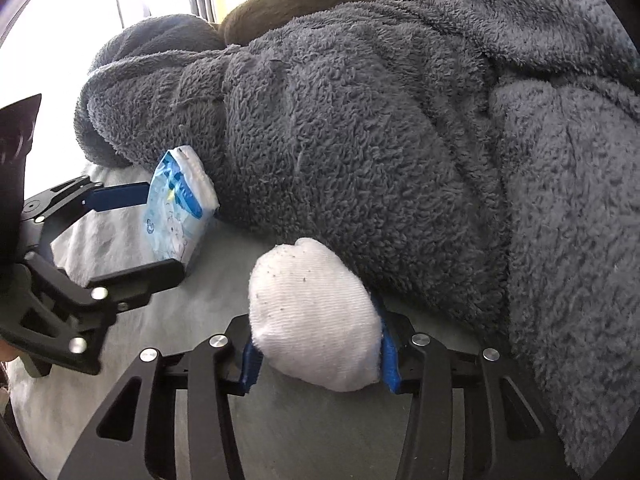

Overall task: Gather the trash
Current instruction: 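Grasp the white tissue ball with the right gripper while the left grasps the blue diaper pack, then carry the diaper pack and tissue ball from the bed over the black bin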

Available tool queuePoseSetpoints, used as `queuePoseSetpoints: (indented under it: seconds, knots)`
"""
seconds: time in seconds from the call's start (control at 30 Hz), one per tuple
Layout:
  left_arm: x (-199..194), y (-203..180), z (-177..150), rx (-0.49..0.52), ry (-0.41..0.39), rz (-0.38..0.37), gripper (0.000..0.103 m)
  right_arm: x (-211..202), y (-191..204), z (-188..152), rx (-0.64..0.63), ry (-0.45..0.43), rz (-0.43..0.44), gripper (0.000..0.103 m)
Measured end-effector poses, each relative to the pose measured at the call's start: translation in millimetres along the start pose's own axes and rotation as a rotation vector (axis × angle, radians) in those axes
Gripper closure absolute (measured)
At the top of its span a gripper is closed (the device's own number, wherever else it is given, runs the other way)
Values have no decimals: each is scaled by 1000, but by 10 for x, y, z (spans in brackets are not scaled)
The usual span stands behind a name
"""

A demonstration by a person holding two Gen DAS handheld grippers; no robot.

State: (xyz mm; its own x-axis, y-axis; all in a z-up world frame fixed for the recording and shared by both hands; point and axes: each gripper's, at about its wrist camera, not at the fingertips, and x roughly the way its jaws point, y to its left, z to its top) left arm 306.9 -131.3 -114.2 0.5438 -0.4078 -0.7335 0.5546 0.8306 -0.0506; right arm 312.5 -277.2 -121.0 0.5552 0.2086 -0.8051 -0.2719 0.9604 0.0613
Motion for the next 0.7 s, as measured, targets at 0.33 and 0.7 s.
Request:
queuePoseSetpoints:
  seconds: [0.33, 0.7]
  knots:
    - [103, -141, 24, 48, 15, 72, 47, -168, -41, -49, 7, -9, 27, 56]
    - [-293, -143, -84, 67, -27, 94, 48, -587, 112, 132, 45, -85, 31, 56]
